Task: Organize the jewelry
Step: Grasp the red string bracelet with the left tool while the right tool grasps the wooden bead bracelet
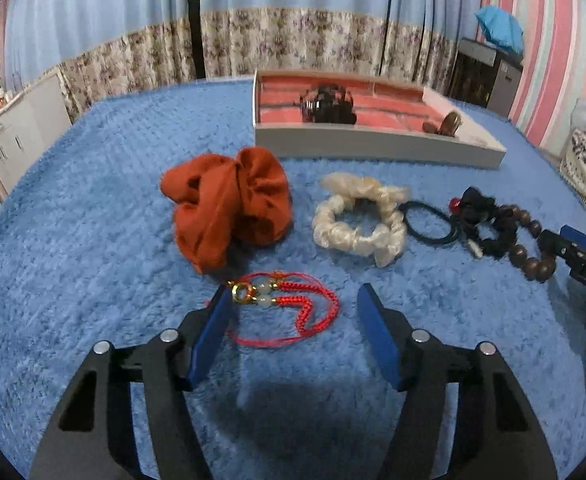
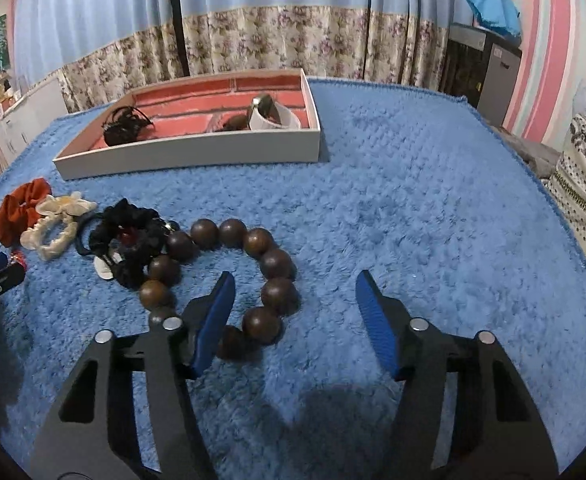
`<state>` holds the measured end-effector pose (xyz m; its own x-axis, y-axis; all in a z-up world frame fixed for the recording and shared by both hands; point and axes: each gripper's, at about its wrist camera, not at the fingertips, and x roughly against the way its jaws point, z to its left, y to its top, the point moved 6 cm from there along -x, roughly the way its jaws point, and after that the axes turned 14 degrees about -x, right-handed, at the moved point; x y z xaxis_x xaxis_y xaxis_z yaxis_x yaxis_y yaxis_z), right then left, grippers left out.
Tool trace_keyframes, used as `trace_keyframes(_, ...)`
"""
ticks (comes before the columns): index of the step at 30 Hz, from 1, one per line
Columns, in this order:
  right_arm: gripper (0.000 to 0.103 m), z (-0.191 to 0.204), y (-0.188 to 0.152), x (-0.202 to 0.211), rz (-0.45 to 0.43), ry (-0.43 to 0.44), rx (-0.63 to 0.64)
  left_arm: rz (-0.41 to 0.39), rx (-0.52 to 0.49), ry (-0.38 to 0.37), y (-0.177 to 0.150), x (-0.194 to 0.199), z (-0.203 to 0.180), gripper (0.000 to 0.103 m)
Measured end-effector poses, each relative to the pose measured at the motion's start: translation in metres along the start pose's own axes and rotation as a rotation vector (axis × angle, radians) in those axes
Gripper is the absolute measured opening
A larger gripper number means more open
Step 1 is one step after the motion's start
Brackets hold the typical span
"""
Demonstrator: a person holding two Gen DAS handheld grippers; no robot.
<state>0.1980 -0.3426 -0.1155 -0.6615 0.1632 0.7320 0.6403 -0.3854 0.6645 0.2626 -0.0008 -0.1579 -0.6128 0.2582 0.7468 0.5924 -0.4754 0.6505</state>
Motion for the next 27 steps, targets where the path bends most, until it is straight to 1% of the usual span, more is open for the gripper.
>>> trace_keyframes(3, 0.059, 0.002, -0.003, -0.007, 0.035, -0.001, 0.005, 0.017, -0.004, 0.001, 0.000, -0.005, 0.001, 0.061)
trace_keyframes(8, 0.060, 0.004, -0.006, -0.015, 0.085, 0.018, 0.014, 0.016, -0.003, -0.005, 0.001, -0.004, 0.003, 0.061)
trace_keyframes(10, 0.059, 0.004, -0.007, -0.015, 0.086, 0.022, 0.014, 0.015, -0.003, -0.005, 0.000, -0.004, 0.003, 0.061)
trace_keyframes(11, 0.056, 0.005, -0.007, -0.015, 0.084, 0.024, 0.017, 0.016, -0.006, -0.001, 0.000, -0.004, 0.004, 0.060)
trace_keyframes(13, 0.053, 0.007, -0.007, -0.015, 0.081, 0.021, 0.026, 0.012, -0.001, 0.000, -0.001, -0.004, 0.005, 0.055)
trace_keyframes(15, 0.047, 0.009, -0.007, -0.016, 0.079, 0.025, 0.031, 0.006, 0.011, -0.001, -0.002, -0.004, 0.007, 0.044)
trace_keyframes(17, 0.045, 0.009, -0.007, -0.015, 0.077, 0.024, 0.030, 0.007, 0.018, 0.009, -0.004, -0.003, 0.010, 0.040)
trace_keyframes(19, 0.040, 0.011, -0.008, -0.015, 0.075, 0.028, 0.040, 0.007, 0.021, 0.009, -0.005, -0.003, 0.009, 0.038)
trace_keyframes(20, 0.031, 0.011, -0.009, -0.014, 0.074, 0.034, 0.046, 0.006, 0.022, 0.011, -0.005, -0.002, 0.010, 0.036)
trace_keyframes(21, 0.027, 0.014, -0.010, -0.014, 0.075, 0.044, 0.057, 0.000, 0.021, 0.004, -0.005, -0.001, 0.009, 0.030)
trace_keyframes(22, 0.027, 0.014, -0.010, -0.013, 0.073, 0.043, 0.057, -0.004, 0.022, -0.010, -0.006, 0.000, 0.009, 0.025)
trace_keyframes(25, 0.025, 0.011, -0.008, -0.013, 0.075, 0.061, 0.036, -0.009, 0.025, -0.028, -0.008, 0.002, 0.009, 0.019)
trace_keyframes(26, 0.021, 0.010, -0.007, -0.013, 0.073, 0.064, 0.030, -0.011, 0.026, -0.029, -0.008, 0.003, 0.009, 0.016)
trace_keyframes(27, 0.020, 0.009, -0.007, -0.011, 0.068, 0.064, 0.024, -0.012, 0.026, -0.029, -0.009, 0.004, 0.008, 0.013)
